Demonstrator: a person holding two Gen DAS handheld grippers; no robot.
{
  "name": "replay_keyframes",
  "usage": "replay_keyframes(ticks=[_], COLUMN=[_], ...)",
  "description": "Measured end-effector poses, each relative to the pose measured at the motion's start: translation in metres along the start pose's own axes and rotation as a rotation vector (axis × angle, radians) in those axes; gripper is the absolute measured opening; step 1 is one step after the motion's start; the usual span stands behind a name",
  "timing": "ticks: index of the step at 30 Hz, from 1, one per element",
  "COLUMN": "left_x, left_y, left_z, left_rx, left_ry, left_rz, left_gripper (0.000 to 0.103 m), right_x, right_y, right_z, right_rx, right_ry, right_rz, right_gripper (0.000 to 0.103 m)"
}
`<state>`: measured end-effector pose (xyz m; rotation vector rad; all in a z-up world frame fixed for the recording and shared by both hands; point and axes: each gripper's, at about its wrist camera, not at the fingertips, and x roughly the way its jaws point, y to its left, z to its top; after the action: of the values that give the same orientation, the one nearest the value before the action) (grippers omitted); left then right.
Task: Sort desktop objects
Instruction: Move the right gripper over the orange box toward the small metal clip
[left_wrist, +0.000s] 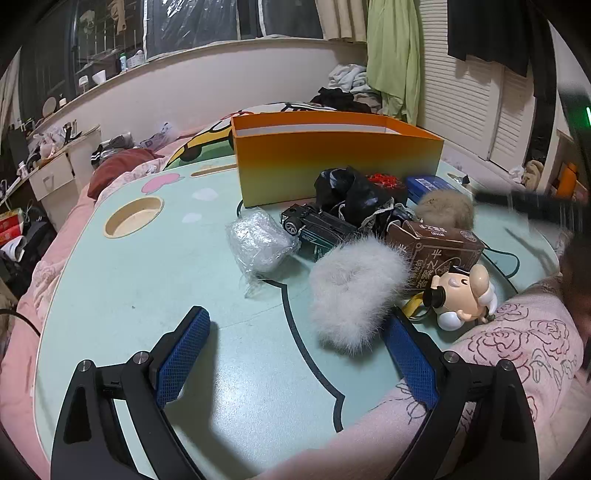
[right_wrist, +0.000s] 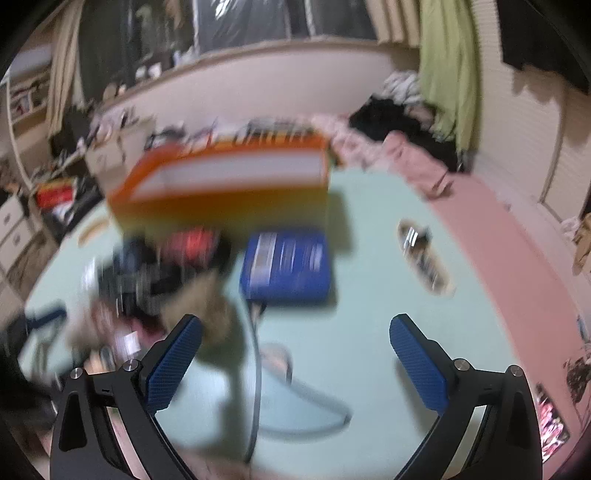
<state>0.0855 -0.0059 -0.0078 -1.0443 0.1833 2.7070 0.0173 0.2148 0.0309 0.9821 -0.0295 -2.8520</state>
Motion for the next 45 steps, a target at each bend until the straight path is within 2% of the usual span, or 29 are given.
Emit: replay_keyframes(ticks=[5,7,9,13,34,36,38,39,41,43,44,45], left_x=[0.000,0.000,0.000,0.000,0.000,0.000,0.000,0.000,-0.001,0.000,-0.001,-0.001], left_y=[0.000,0.000,0.000,0.000,0.000,0.000,0.000,0.000,0.000,0.000,0.000,0.000], left_z=[0.000,0.000,0.000,0.000,0.000,0.000,0.000,0.000,-0.001,0.000,0.000,0.000], left_rx=[0.000,0.000,0.000,0.000,0.000,0.000,0.000,0.000,0.000,0.000,0.000,0.000], left_ry=[-0.001,-0.003,-0.005,-0.009,-0.010,-0.011,-0.011,-0.011,-0.011,-0.011,-0.011,-0.011], left_rz=[0.000,-0.001,-0.002,-0.005,-0.004,-0.004,-0.004,-0.004,-0.004,-0.004,-0.005,-0.005], left_gripper=[0.094,0.094,0.094,0.094,0.094,0.094,0.094,0.094,0.094,0.094,0.094,0.094], right_x=[0.006,0.025,0.049,0.080,0.078,0.081,0.086,0.095,0.118,0.140,0.151,0.158], right_y=[0.049,0.070,0.084,0.095,0.096,0.097,0.095,0.092,0.090,0.094,0.100,0.104], right_z=[0.064,0.082,0.093,0.094,0.092,0.097,0.107,0.116,0.124,0.126,0.126,0.125], right_rx=[-0.071,-0.107,-0.105,-0.126,-0.169,-0.166,-0.106,-0.025,0.089,0.126,0.115,0.099], right_ry=[-0.007,0.022,0.094,0.191,0.139,0.194,0.263,0.348,0.520,0.650,0.710,0.733], right_rz=[0.070,0.060,0.061,0.051,0.026,0.083,0.193,0.280,0.374,0.410,0.404,0.388], right_gripper=[0.101,0.101,0.100,0.100,0.100,0.099,0.087,0.086,0.078,0.063,0.061,0.060])
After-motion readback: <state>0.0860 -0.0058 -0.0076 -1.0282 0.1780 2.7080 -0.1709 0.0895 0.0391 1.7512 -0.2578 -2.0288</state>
